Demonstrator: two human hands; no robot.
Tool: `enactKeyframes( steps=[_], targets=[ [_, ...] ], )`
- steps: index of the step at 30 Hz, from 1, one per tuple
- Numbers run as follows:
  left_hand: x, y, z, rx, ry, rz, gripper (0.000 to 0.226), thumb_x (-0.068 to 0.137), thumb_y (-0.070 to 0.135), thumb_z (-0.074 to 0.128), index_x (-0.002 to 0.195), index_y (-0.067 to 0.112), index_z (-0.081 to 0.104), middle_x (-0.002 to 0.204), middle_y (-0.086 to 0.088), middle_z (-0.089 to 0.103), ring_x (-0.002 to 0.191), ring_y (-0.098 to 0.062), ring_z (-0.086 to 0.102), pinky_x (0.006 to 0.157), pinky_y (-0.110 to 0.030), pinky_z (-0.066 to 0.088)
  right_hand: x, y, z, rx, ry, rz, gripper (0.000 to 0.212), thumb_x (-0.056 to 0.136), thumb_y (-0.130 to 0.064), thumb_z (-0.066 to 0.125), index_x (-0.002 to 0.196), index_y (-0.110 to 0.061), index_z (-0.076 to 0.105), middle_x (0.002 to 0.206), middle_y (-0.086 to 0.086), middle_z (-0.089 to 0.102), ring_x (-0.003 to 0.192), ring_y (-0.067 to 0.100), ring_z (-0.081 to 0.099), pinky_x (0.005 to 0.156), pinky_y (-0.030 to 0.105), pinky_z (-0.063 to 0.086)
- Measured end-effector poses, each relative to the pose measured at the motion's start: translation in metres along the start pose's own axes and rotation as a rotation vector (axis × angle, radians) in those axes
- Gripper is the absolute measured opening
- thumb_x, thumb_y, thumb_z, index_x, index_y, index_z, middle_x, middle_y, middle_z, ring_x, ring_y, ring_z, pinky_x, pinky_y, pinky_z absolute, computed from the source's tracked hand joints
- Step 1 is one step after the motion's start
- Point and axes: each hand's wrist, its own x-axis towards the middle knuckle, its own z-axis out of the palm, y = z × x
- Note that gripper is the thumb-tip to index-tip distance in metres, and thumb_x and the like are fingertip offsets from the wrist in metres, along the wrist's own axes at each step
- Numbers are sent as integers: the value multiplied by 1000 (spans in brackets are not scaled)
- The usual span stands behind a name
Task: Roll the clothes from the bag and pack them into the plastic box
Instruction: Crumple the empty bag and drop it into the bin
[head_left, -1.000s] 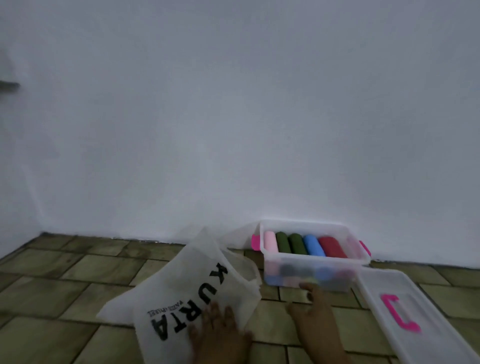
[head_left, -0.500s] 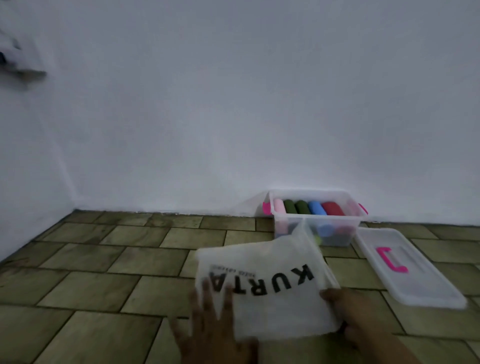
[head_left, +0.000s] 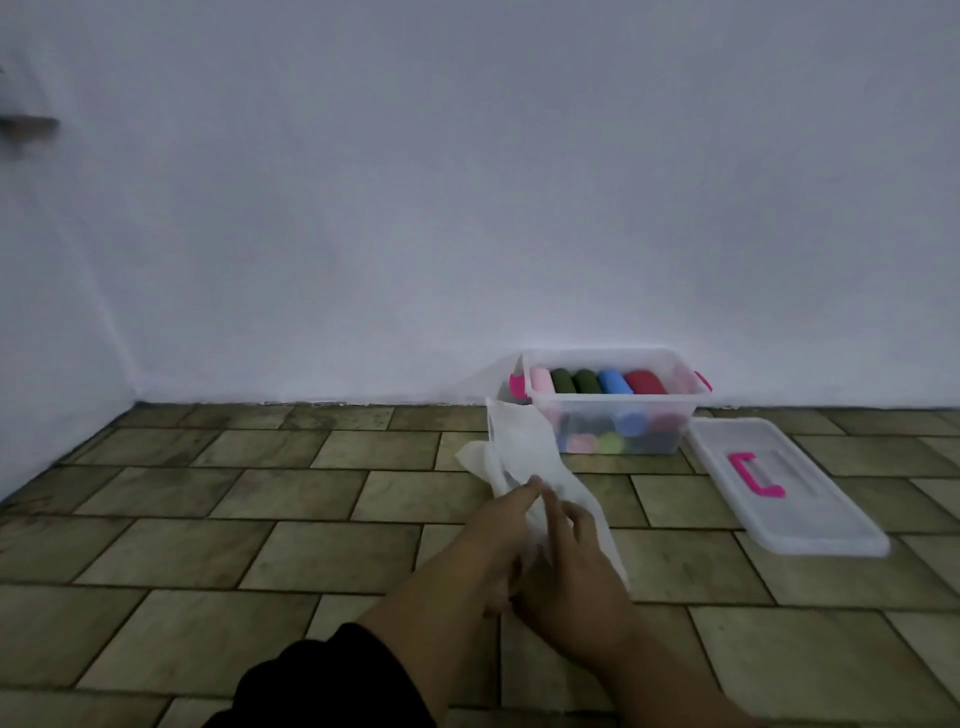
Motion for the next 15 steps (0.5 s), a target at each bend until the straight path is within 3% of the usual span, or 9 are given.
enactKeyframes(
  steps=[2,3,4,6,8,10,13,15],
  targets=[
    [3,0,-1,40,-68,19,64,86,59,53,135,18,47,136,-9,54,125,-30,49,108,-47,37,5,5,9,-75,-21,-32,104,75,-46,67,149,-35,-6,160,1,-3,140,16,29,107,31,38],
    [3,-1,-4,58,-88,16,67,86,62,50,137,19,47,138,-8,53,126,-29,48,107,-45,38,7,7,10,-119,-10,-26,93,79,-43,66,150,-34,6,161,1,4,138,15,33,108,30,37],
    [5,-5,-8,75,-88,10,68,86,65,49,137,19,48,138,-8,54,126,-28,49,102,-42,40,9,9,11,-137,14,-18,75,83,-40,63,147,-33,24,158,0,20,132,13,42,106,29,40],
    [7,-9,-11,105,-18,2,65,86,63,50,134,20,52,131,-9,59,117,-26,55,88,-36,44,10,10,9,-160,39,22,36,89,-30,57,125,-32,53,135,-4,55,109,11,59,95,27,47],
    [13,-8,-15,115,180,25,53,90,53,52,128,17,54,117,-14,62,103,-27,58,91,-43,45,6,10,6,-200,-21,58,21,91,-28,52,109,-35,59,110,-9,66,95,8,61,91,26,46],
    [27,2,-21,7,279,13,48,92,48,51,125,15,56,113,-17,63,100,-31,59,99,-47,45,-2,17,4,-164,-62,41,19,91,-26,50,103,-33,63,101,-11,68,93,7,60,90,23,43],
    [48,17,-32,-193,451,-44,77,77,49,70,138,14,40,136,-16,49,118,-38,50,96,-51,45,-16,29,-9,71,-146,112,11,88,-22,54,84,-29,62,79,-12,65,78,5,59,70,13,42],
    [62,21,-34,-121,575,-1,92,68,42,80,142,17,31,139,-17,45,119,-40,48,95,-52,46,-20,36,-20,266,-192,226,13,88,-19,57,76,-23,60,71,-10,61,67,5,55,59,12,42]
  ],
)
